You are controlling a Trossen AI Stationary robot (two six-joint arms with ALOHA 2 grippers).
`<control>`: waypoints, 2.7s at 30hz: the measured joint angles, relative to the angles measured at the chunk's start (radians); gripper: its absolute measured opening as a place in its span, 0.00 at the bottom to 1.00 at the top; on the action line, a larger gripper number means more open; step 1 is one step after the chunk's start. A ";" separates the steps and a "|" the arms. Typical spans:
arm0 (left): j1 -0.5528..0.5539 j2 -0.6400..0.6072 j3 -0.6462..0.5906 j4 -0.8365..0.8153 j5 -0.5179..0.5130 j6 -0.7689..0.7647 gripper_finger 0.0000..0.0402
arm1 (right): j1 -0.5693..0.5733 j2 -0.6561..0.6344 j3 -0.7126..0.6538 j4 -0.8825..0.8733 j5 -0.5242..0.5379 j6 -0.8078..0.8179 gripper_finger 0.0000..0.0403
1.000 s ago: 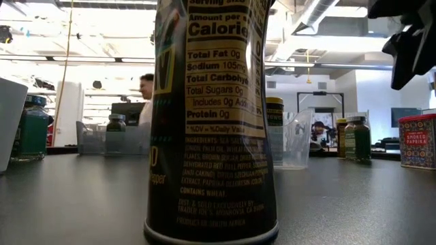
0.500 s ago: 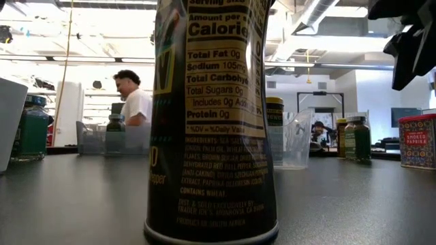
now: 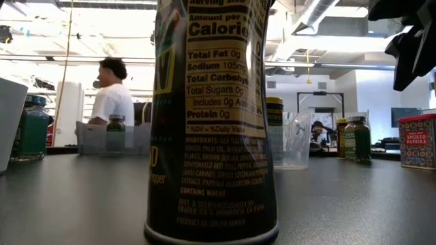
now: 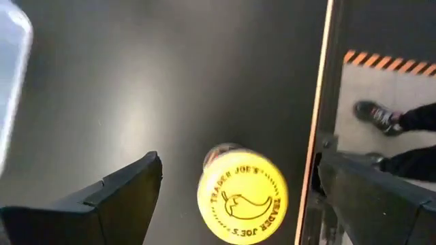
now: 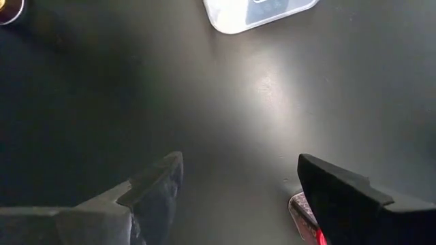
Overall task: Sort spices by type
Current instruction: Put the yellow seasoning bottle into the transparent bin
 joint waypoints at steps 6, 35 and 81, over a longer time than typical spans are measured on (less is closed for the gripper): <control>-0.008 0.046 0.000 -0.008 0.061 -0.011 0.94 | 0.000 0.000 0.000 0.001 0.000 0.016 0.79; 0.021 0.047 0.000 -0.110 0.077 -0.024 0.92 | 0.000 0.000 0.000 0.004 0.000 0.008 0.79; 0.495 -0.197 -0.052 -0.278 0.090 0.615 0.57 | -0.004 0.065 0.000 0.007 0.000 0.109 0.79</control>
